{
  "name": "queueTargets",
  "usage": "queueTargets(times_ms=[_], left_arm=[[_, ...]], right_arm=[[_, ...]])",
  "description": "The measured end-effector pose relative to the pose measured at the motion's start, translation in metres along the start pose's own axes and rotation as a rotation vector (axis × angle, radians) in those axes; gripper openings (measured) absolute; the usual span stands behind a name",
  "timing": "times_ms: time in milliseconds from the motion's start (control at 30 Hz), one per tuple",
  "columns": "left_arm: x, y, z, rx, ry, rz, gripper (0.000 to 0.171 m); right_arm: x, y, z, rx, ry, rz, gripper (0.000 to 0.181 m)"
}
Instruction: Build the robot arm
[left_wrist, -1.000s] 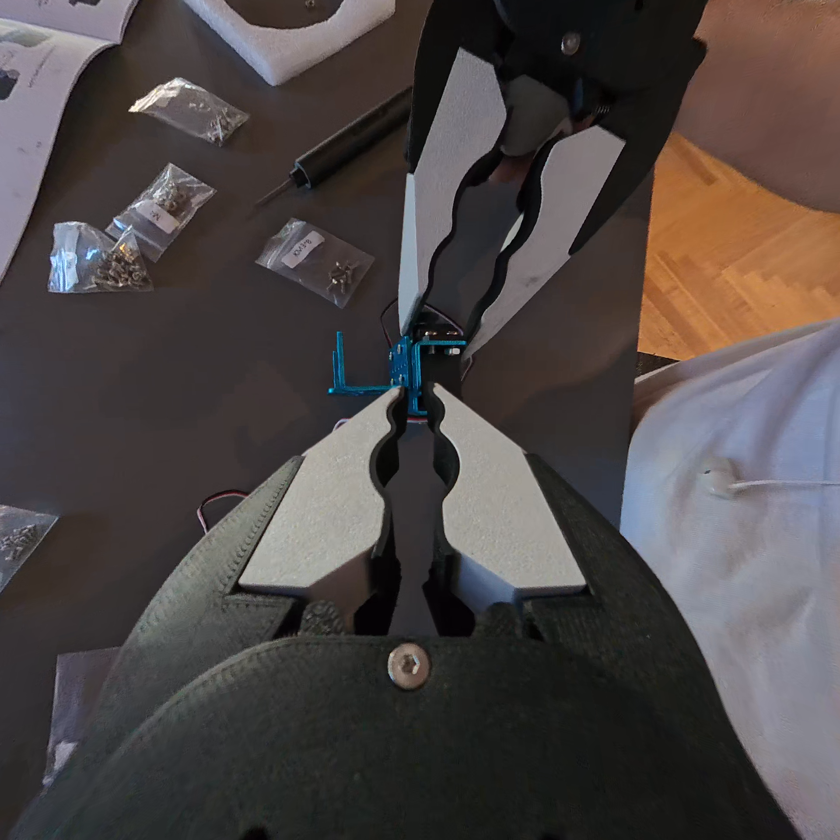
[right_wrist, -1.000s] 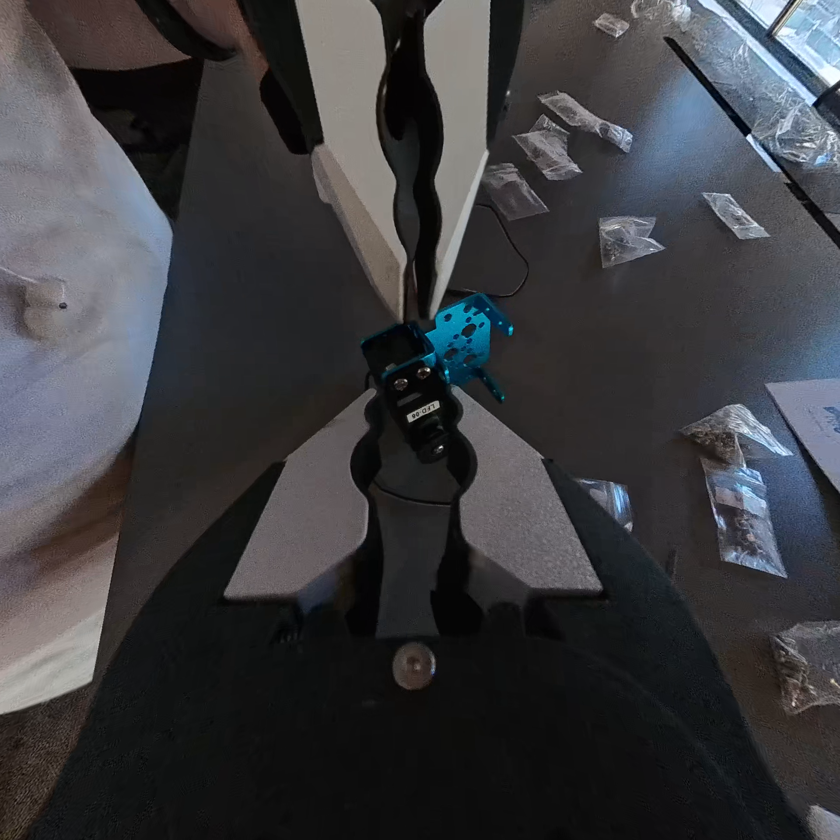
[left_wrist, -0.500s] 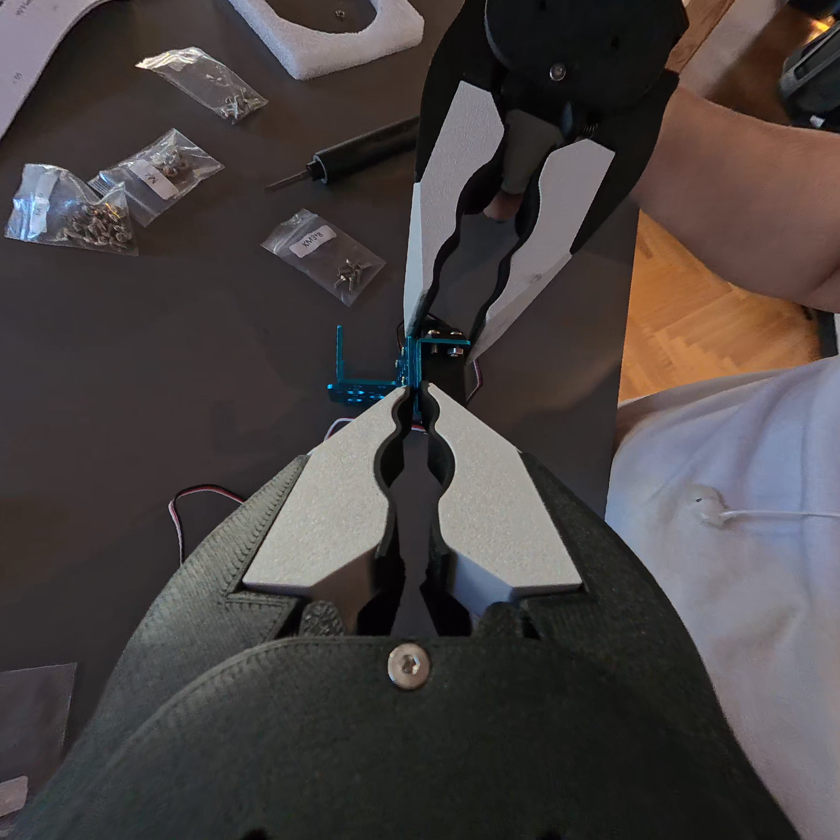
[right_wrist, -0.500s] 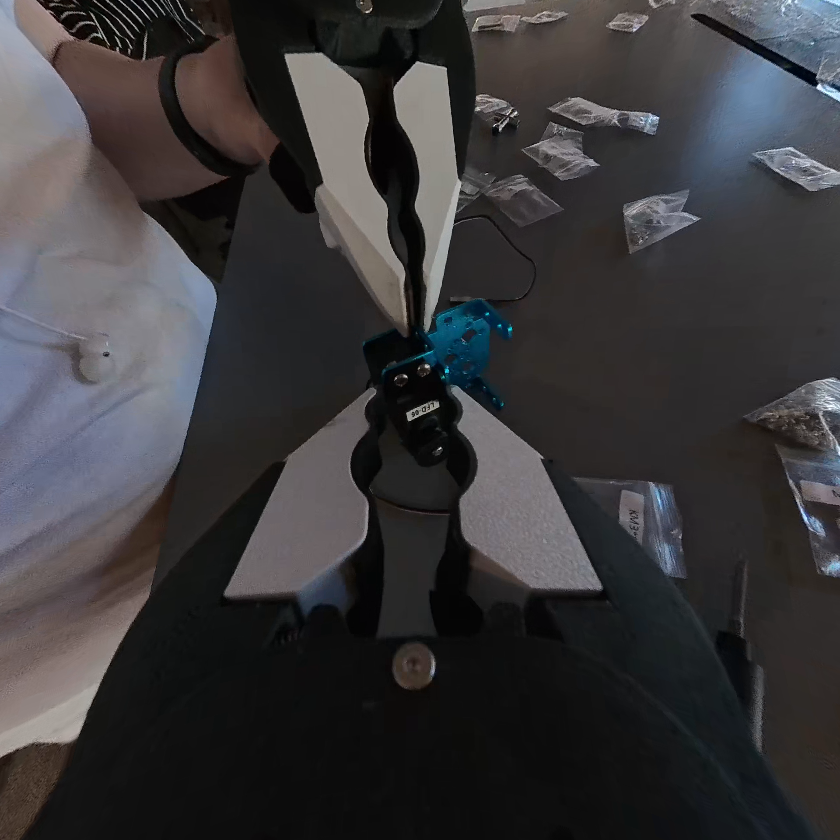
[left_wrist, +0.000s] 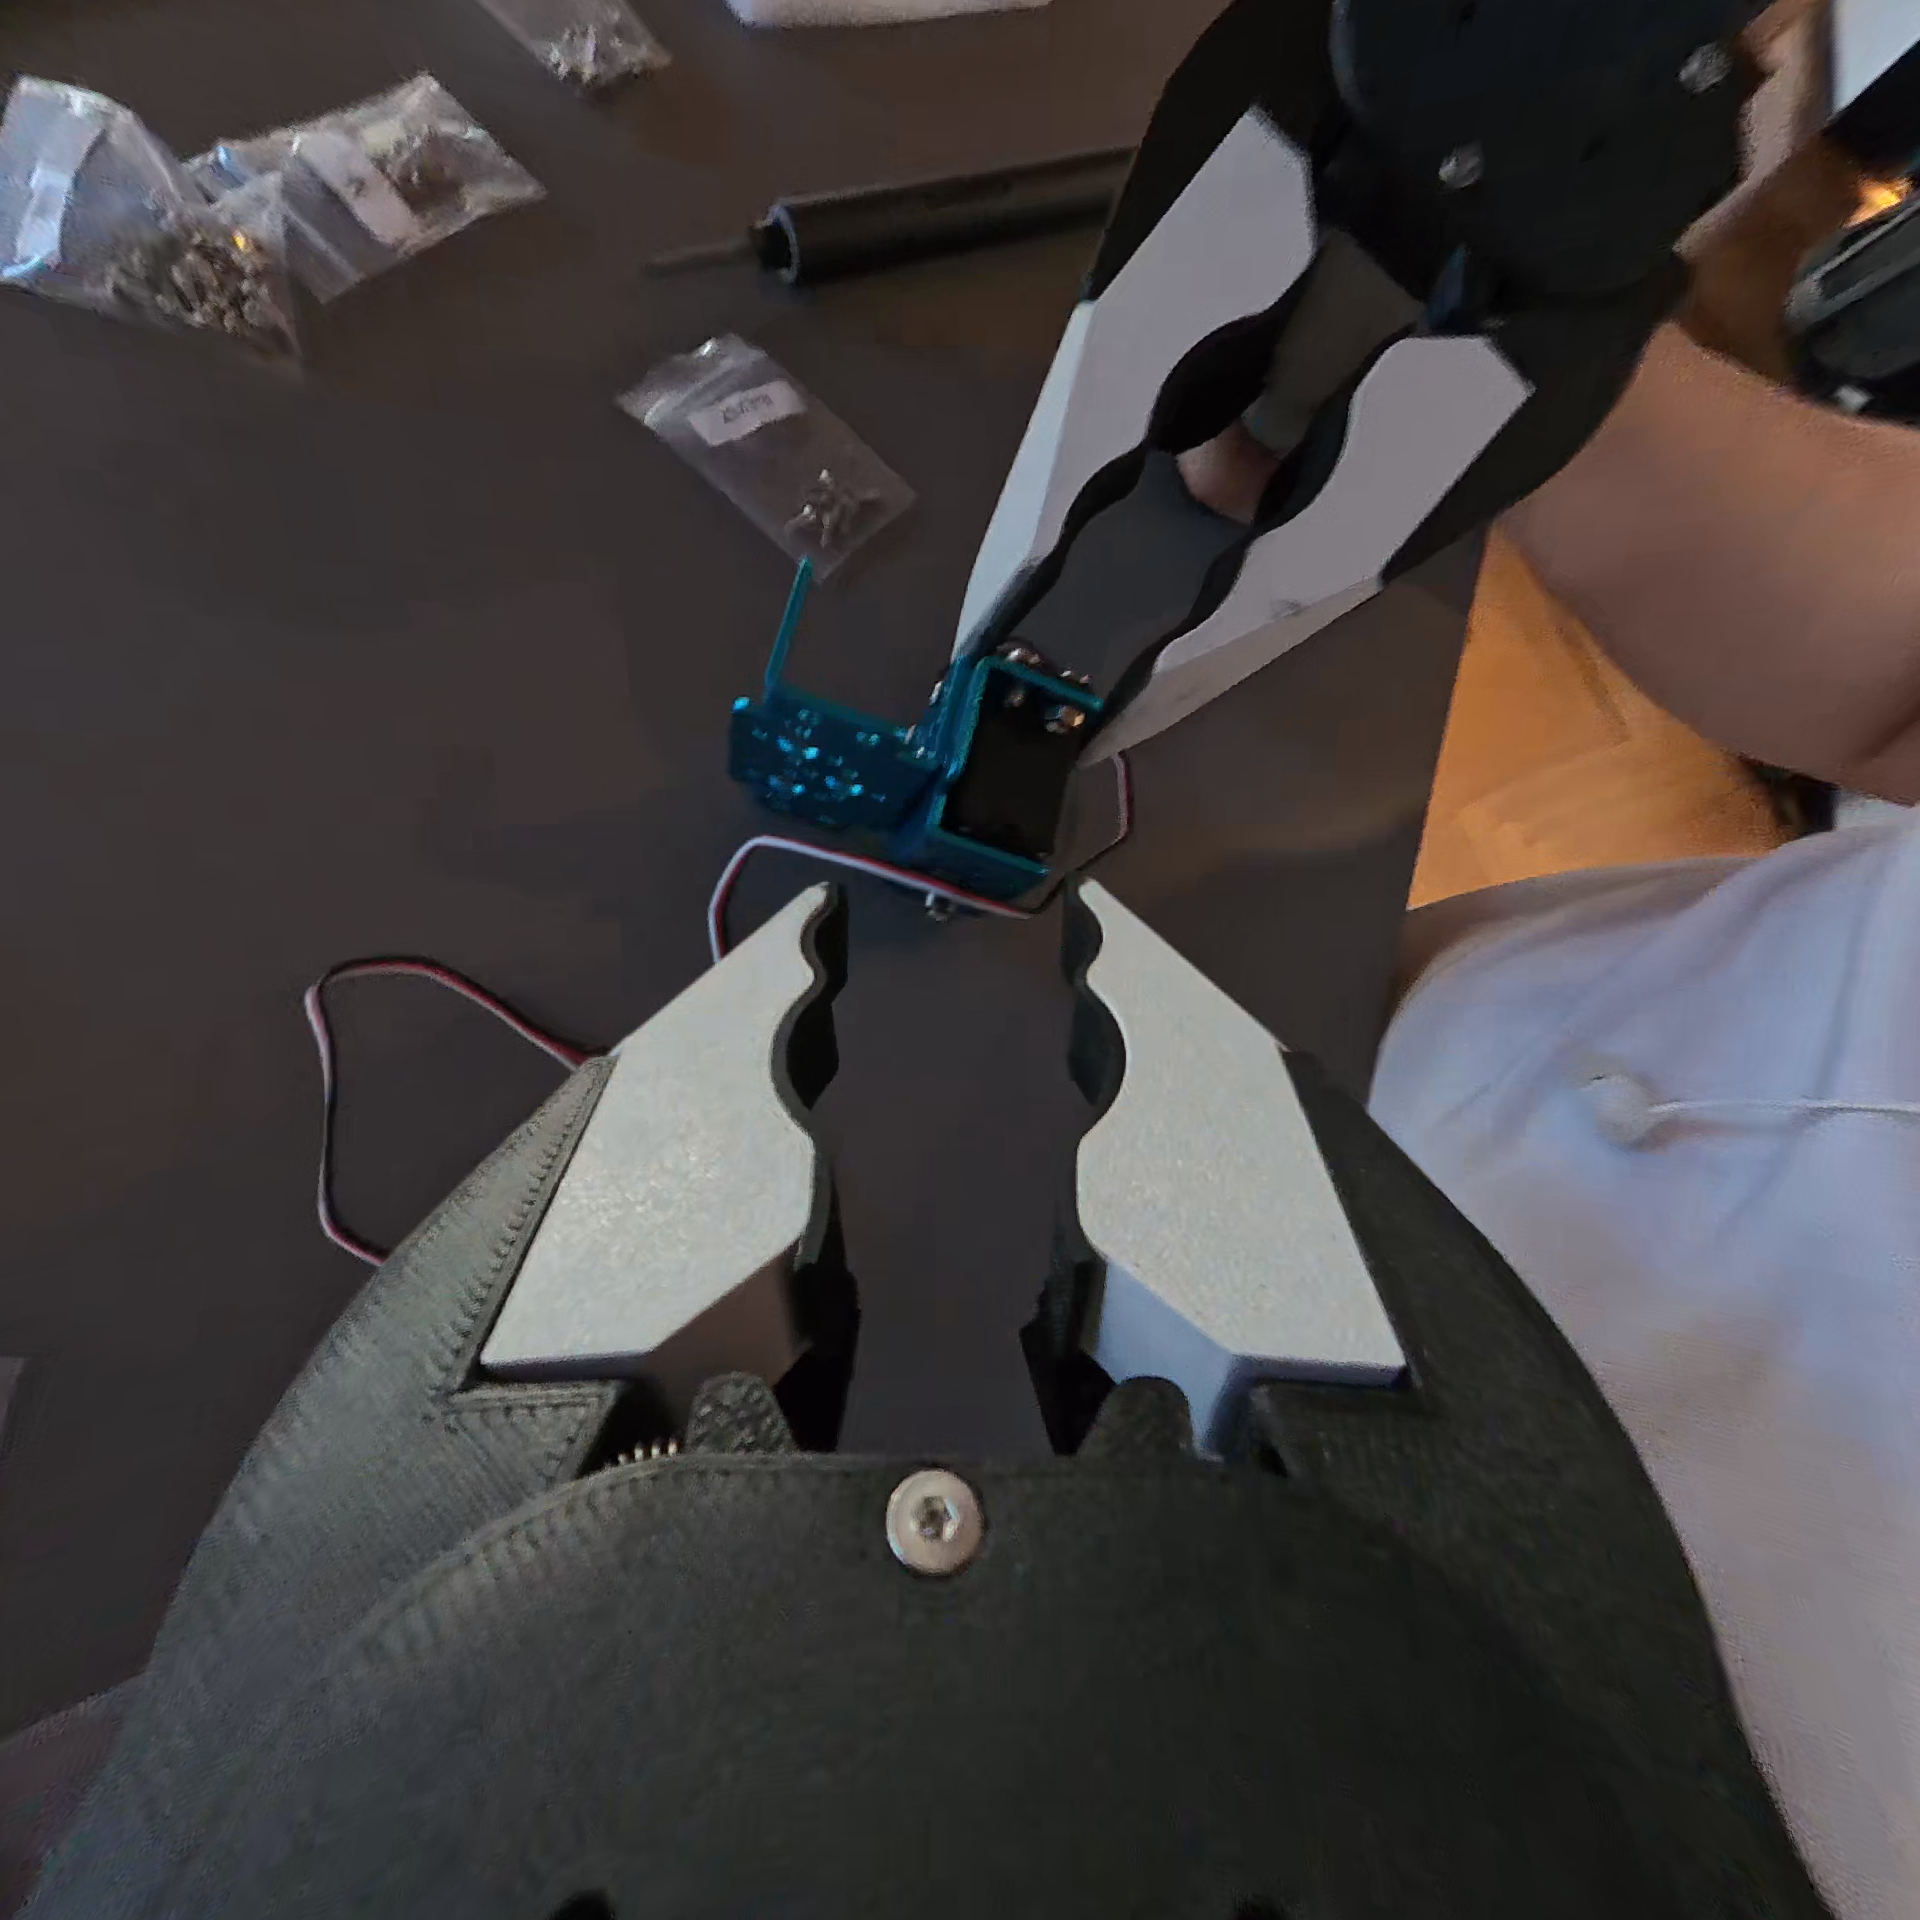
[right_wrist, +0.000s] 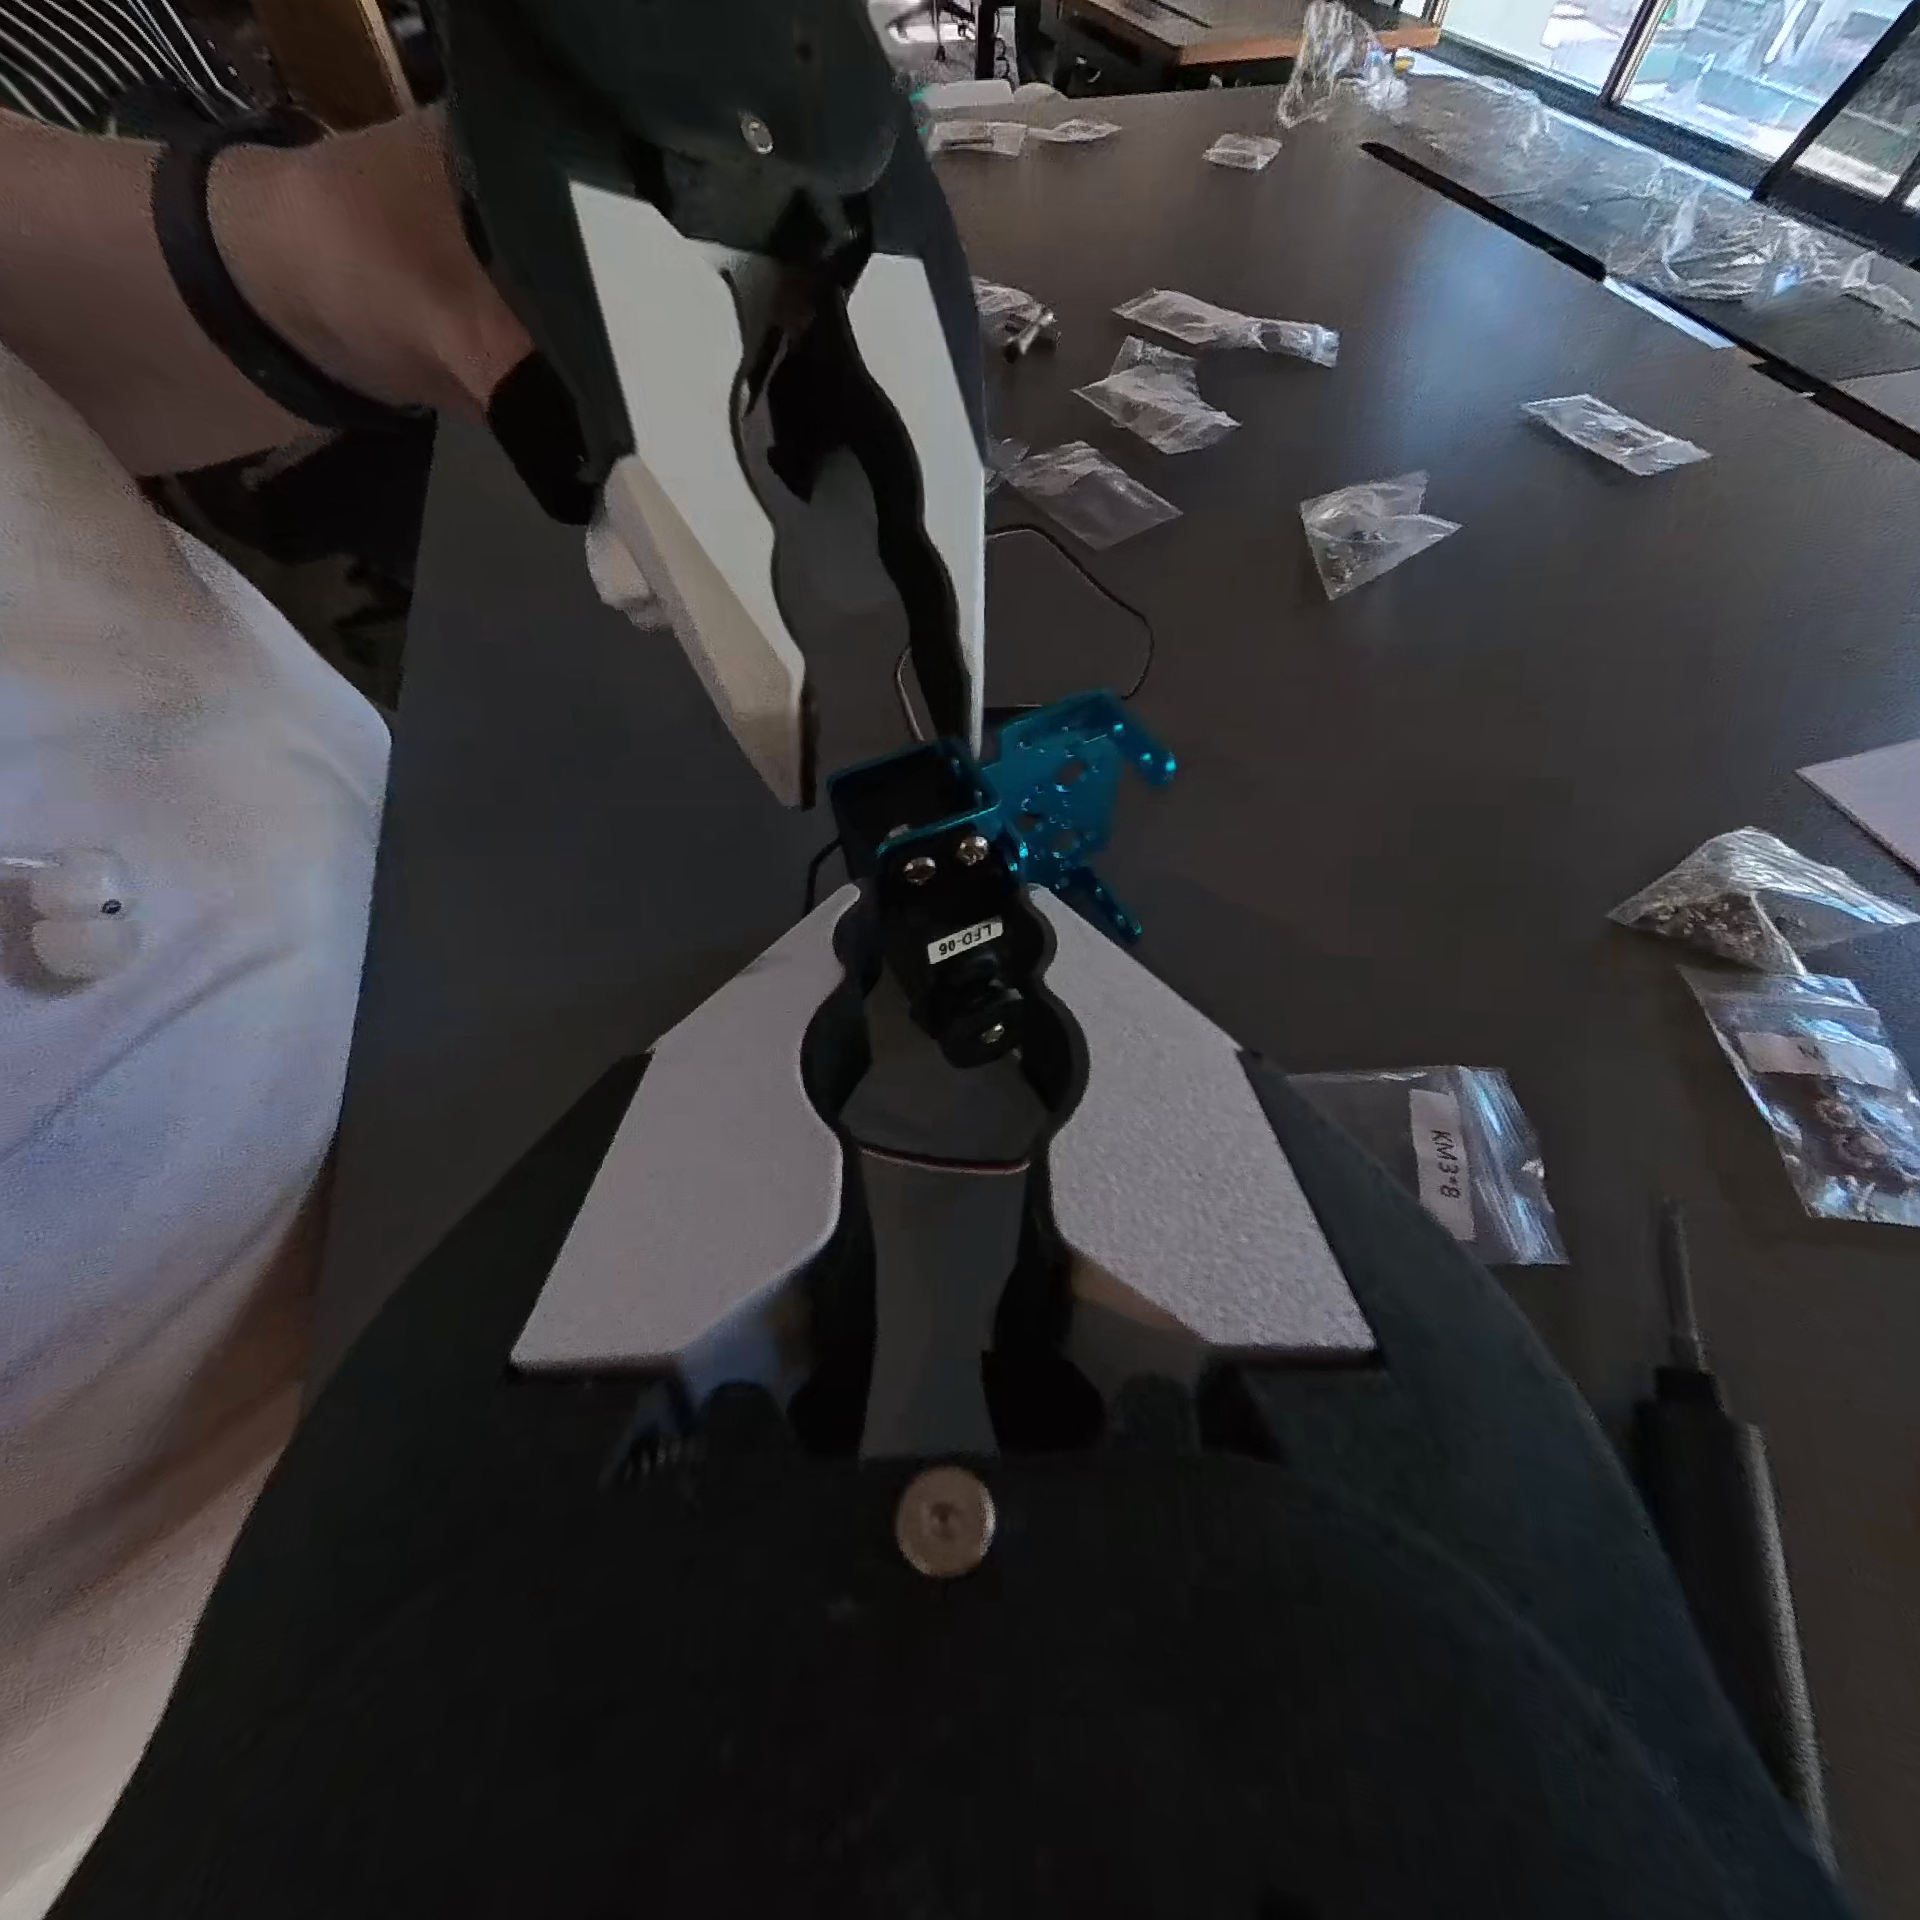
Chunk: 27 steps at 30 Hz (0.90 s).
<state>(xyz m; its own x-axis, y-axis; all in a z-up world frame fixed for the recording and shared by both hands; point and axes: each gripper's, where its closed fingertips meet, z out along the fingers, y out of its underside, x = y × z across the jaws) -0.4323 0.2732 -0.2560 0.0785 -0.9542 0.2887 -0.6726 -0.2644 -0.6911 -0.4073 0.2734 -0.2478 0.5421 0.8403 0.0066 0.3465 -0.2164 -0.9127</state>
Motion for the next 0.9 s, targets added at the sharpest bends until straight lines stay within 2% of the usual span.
queueTargets(times_ms=[167,300,367,467,600,667,800,900], left_arm=[[0.002,0.001,0.005,0.029,-0.032,0.084,0.038],[0.003,0.005,0.01,-0.009,-0.067,0.155,0.038],[0.001,0.006,0.013,-0.021,-0.1,0.2,0.035],[-0.001,0.007,0.012,-0.029,-0.131,0.258,0.017],[-0.002,0.007,0.011,-0.053,-0.119,0.249,0.014],[-0.001,0.006,0.012,-0.056,-0.115,0.252,0.015],[-0.008,0.004,0.01,-0.052,-0.146,0.27,0.034],[-0.004,0.0,0.012,-0.029,-0.098,0.288,0.041]], right_arm=[[-0.001,0.002,-0.001,-0.012,-0.017,-0.021,0.025],[-0.003,0.014,0.002,-0.096,-0.035,-0.059,0.023],[-0.006,0.014,0.003,-0.095,-0.05,-0.082,0.022],[-0.005,0.012,0.001,-0.088,-0.062,-0.147,0.022],[-0.004,0.004,0.0,-0.075,-0.086,-0.146,0.022],[-0.002,0.004,0.0,-0.093,-0.075,-0.153,0.022],[-0.001,0.007,-0.001,-0.101,-0.061,-0.168,0.02],[-0.001,0.007,-0.002,-0.068,-0.084,-0.14,0.02]])
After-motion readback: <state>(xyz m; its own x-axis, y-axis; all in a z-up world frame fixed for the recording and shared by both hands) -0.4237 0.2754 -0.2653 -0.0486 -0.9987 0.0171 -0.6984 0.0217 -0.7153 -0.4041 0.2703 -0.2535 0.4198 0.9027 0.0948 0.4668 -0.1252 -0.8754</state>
